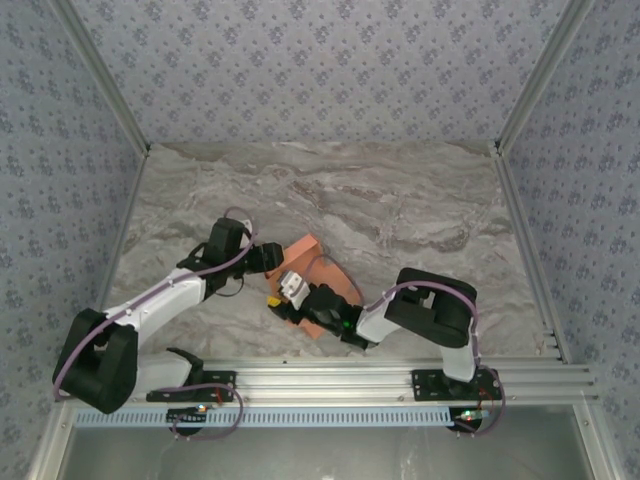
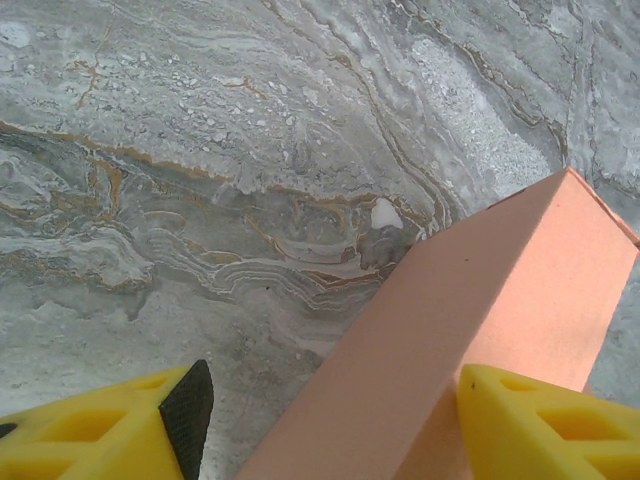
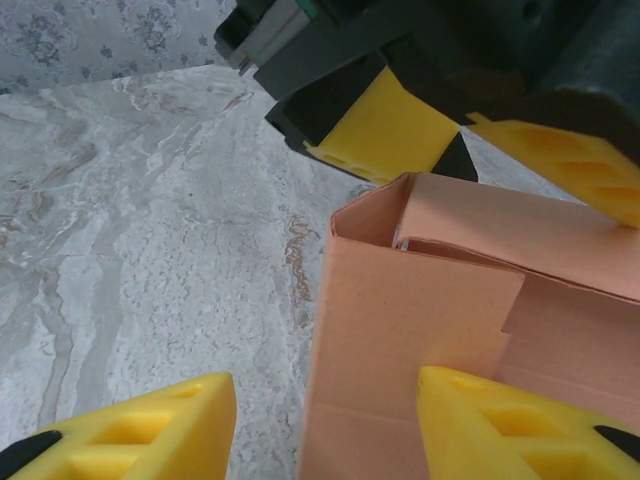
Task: Fold the paper box
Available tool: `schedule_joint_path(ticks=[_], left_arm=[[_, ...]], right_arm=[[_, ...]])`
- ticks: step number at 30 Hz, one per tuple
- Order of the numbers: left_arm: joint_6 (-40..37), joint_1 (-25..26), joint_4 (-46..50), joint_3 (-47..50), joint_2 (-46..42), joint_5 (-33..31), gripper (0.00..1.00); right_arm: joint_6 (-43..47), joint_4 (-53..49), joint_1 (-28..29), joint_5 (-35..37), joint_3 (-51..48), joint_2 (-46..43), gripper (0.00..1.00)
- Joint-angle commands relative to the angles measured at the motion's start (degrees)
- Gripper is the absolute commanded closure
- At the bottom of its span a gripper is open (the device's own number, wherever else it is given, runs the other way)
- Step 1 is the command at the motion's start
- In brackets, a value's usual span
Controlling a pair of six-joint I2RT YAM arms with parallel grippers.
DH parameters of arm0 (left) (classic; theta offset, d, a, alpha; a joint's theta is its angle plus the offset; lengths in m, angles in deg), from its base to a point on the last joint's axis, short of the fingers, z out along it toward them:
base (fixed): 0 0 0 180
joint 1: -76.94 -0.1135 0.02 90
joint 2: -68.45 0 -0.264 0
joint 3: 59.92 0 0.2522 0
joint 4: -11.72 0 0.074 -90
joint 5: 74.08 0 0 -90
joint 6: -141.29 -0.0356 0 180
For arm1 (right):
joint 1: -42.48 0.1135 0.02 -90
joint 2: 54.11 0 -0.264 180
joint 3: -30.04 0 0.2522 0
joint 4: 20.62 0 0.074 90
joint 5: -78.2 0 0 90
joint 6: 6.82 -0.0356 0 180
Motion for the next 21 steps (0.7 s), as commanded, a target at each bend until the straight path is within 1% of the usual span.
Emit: schedule_joint_path(ticks=[1,5,13,16,21], left_arm=[[1.6,-0.1,3.1,2.6,0.5,1.1,0.35],[3.0,-0.1,1.9,3.7,0.2,1.6,0.36],[5.4,-0.1,-0.4,5.3,0.2,3.0,0.37],[6.1,-0.1,-0.8,5.6,0.1,3.5,0.38],[7.2,-0.1,-2.1,6.6,-0.8,3.7,0.39]], right_arm=[[0.8,2.1,-0.9,2.4,1.3,1.4,0.49],[0.6,2.0,-1.7,2.2,2.3,2.6,0.53],[0.9,2.6,-2.8,1.4,3.3,4.5,0.67],[1.6,2.7,-3.0,0.4,3.5,4.8,0.70],[2.6,4.3,-3.0,-2.4,3.7,5.4,0.71]])
